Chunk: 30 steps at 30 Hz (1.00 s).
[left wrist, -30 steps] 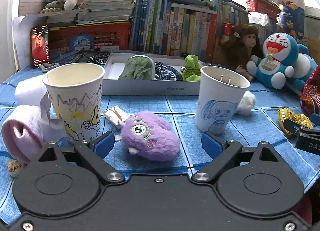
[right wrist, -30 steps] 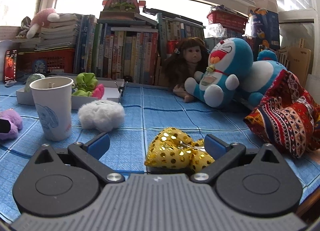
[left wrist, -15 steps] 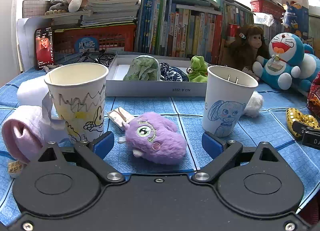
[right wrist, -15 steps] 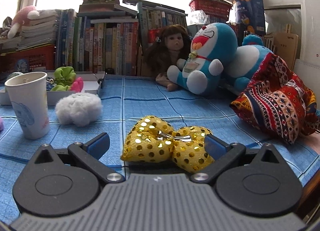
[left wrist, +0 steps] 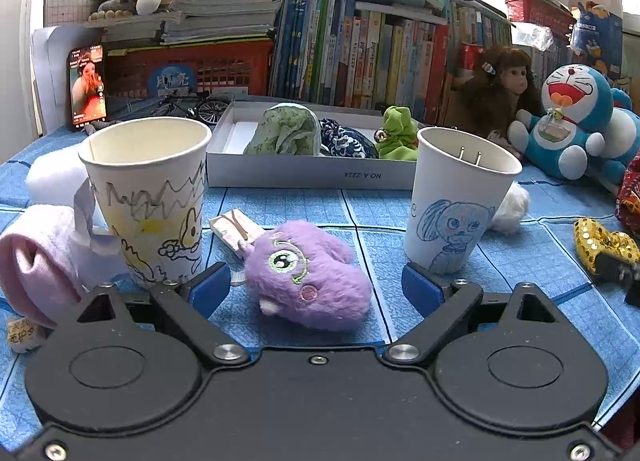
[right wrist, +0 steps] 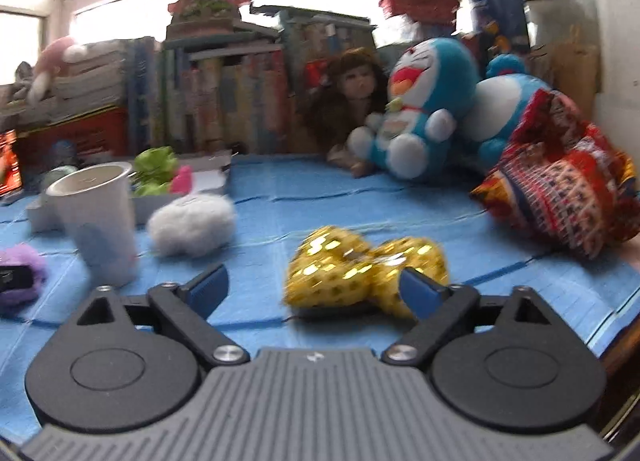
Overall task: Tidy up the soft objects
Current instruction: 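Close right tool on the gold sequin bow while left tool closes on purple plush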
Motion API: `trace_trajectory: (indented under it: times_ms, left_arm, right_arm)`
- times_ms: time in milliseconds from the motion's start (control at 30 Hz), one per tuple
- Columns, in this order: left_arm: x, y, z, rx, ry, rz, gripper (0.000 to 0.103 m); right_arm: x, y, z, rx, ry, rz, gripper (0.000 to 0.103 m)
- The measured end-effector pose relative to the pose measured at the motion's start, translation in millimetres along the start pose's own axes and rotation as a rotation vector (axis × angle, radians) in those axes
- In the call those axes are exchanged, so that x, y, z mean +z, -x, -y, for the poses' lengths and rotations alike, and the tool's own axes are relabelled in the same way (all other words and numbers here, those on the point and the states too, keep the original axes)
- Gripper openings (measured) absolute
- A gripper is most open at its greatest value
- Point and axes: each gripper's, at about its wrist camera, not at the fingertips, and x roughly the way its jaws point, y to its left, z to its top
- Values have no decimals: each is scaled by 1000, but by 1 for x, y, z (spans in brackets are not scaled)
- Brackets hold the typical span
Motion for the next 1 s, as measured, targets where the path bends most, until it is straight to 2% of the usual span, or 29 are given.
trace_trajectory:
  times_ms: [100, 333, 467, 667, 900, 1000]
  left_arm:
    - [2, -3, 0, -6, 14, -12, 89]
    - [3, -5, 0, -13, 28, -20, 82]
    - [4, -6, -1, -14, 31, -23, 79]
    - [4, -6, -2, -16, 38, -20, 78]
    - [4, -6, 0, -11, 19, -20, 78]
    - [3, -7, 0, -9, 25, -22, 74]
  right_arm:
    - [1, -8, -6, -26, -6, -34, 91]
    - [10, -33, -3, -133, -137, -94, 90]
    - [14, -40, -5, -149, -135, -107, 80]
    - [15, -40, -1, -159, -139, -99, 75]
    - [8, -34, -8, -219, -48, -67, 62]
    - [4, -32, -15, -244, -1, -43, 54]
